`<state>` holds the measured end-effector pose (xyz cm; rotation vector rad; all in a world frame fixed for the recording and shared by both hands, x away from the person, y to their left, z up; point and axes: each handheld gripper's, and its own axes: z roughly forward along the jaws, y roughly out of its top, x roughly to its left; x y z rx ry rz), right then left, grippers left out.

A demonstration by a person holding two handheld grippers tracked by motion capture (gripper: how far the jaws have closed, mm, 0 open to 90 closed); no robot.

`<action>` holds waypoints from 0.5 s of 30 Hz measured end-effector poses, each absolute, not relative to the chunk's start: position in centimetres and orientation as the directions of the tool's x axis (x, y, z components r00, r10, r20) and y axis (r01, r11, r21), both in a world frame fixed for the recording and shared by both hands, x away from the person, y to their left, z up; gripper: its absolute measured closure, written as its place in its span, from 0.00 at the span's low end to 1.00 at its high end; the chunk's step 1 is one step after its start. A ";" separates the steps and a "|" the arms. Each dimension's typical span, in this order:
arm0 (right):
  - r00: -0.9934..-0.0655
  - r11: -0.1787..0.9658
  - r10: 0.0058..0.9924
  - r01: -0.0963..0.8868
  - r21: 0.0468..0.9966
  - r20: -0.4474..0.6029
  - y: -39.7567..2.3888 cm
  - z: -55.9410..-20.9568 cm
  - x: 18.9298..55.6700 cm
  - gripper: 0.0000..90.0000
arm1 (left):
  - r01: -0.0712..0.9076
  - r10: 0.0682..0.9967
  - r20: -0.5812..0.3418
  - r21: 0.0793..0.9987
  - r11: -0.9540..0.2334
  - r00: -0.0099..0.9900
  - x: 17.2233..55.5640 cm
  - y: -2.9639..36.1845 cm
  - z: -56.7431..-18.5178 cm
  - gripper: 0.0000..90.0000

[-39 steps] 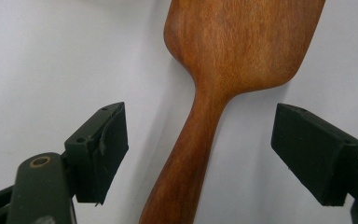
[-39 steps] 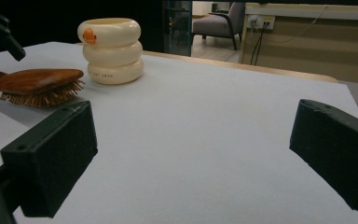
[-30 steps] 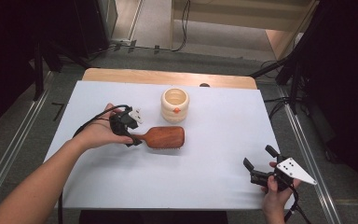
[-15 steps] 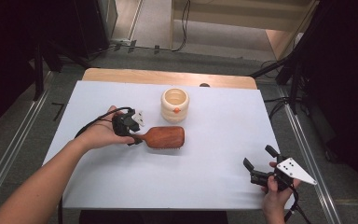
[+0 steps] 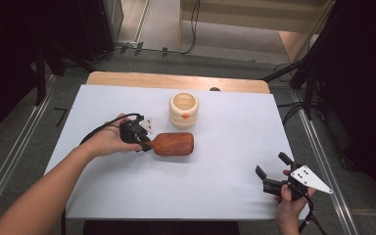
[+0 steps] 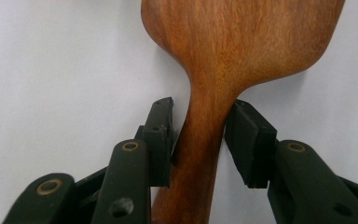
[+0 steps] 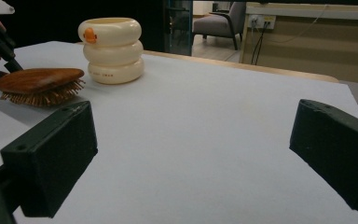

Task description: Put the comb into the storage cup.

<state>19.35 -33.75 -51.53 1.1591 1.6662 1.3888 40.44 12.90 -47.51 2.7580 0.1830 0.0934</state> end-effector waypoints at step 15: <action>-0.380 0.036 0.924 0.215 0.976 0.050 -33.7 -51.5 19.3 0.00 | 0.053 0.081 0.063 0.352 -0.934 0.995 40.1 12.4 -47.4 0.77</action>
